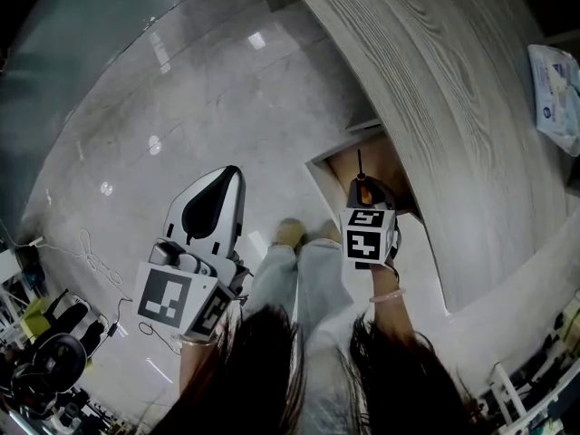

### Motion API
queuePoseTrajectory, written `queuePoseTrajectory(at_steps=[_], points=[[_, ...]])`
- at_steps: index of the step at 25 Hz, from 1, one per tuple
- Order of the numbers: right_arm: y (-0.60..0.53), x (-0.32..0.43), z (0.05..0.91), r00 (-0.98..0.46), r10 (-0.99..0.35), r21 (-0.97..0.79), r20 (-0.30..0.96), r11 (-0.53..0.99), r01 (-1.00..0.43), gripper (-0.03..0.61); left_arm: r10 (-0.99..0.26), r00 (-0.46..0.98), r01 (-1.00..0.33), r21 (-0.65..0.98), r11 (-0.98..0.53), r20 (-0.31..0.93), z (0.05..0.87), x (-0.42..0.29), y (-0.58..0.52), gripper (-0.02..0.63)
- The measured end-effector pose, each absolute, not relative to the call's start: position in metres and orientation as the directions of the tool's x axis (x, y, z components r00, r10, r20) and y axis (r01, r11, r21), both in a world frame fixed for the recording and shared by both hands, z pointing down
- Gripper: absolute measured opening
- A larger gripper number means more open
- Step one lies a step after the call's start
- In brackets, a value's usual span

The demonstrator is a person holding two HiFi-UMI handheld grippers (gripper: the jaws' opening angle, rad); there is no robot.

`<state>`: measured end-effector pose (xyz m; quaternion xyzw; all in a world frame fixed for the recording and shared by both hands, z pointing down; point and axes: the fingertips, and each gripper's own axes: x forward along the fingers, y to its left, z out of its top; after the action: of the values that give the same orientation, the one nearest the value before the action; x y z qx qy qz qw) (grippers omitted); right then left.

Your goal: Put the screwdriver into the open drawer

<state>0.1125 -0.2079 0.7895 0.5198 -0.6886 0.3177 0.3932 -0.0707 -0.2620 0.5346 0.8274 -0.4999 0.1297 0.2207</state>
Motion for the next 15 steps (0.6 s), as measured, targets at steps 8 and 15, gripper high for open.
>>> queuePoseTrajectory(at_steps=[8, 15], points=[[-0.203, 0.117, 0.815, -0.104, -0.388, -0.005, 0.916, 0.248, -0.969, 0.086, -0.752, 0.455, -0.889, 0.201, -0.41, 0.477, 0.553, -0.073, -0.252, 0.015], [-0.2, 0.117, 0.827, -0.069, -0.318, 0.02, 0.946, 0.268, -0.963, 0.086, -0.756, 0.444, -0.895, 0.208, -0.393, 0.48, 0.557, -0.077, -0.251, 0.015]])
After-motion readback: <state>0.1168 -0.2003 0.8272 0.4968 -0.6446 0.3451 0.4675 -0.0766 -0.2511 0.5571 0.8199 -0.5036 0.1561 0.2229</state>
